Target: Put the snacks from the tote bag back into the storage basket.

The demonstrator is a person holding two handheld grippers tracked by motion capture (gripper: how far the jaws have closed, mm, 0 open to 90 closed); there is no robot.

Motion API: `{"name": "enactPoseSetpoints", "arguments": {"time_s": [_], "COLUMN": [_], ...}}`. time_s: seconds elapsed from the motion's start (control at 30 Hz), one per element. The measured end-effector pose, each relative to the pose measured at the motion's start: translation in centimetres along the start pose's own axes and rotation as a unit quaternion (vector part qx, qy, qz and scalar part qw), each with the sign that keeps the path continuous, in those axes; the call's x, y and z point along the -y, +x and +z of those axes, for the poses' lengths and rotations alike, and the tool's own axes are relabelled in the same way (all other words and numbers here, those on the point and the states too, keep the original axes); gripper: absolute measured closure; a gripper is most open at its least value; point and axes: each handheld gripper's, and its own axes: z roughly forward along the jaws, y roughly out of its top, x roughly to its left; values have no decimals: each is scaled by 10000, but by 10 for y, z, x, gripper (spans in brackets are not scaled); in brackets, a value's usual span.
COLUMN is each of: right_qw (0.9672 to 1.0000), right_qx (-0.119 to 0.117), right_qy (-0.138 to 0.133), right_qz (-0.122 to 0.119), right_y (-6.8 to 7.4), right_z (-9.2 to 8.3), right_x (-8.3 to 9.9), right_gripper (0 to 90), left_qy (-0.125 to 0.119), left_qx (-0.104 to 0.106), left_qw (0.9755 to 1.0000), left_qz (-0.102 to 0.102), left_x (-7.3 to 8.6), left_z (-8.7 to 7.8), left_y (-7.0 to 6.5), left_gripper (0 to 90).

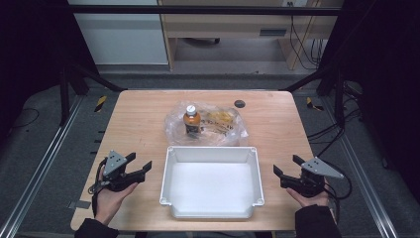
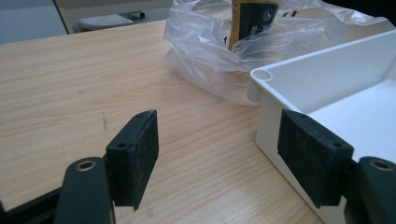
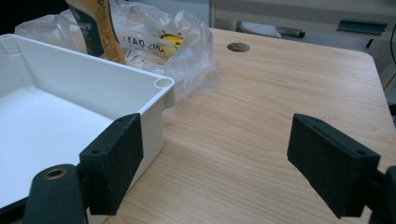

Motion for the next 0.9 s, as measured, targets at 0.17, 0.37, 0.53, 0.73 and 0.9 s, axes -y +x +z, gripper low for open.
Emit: {"name": "enactPoseSetpoints", "arguments": {"time_s": [0.17, 0.37, 0.53, 0.73, 0.9], "right_qw": [10000, 10000, 10000, 10000, 10000], "right_qx": [21, 3, 9, 9, 19], "right_qy": [16, 44, 48, 72, 65], "right_qz": [-12, 21, 21, 31, 15], "right_y": [1, 0, -1, -1, -1], "right_z": [0, 0, 0, 1, 1], "right_x": [0, 1, 1, 2, 1], "right_gripper": [183, 174, 173, 168, 168], "left_qy": [-20, -64, -54, -103, -181], "left_qx": [14, 51, 122, 160, 206], "left_qw": [10000, 9999, 9998, 9998, 9996], "left_qz": [-55, -76, -124, -115, -94], "left_x": [-3, -7, -10, -14, -21], "left_z": [-1, -1, 0, -1, -3], "left_y": [0, -2, -3, -5, -8], "left_gripper": [286, 281, 268, 264, 262]}}
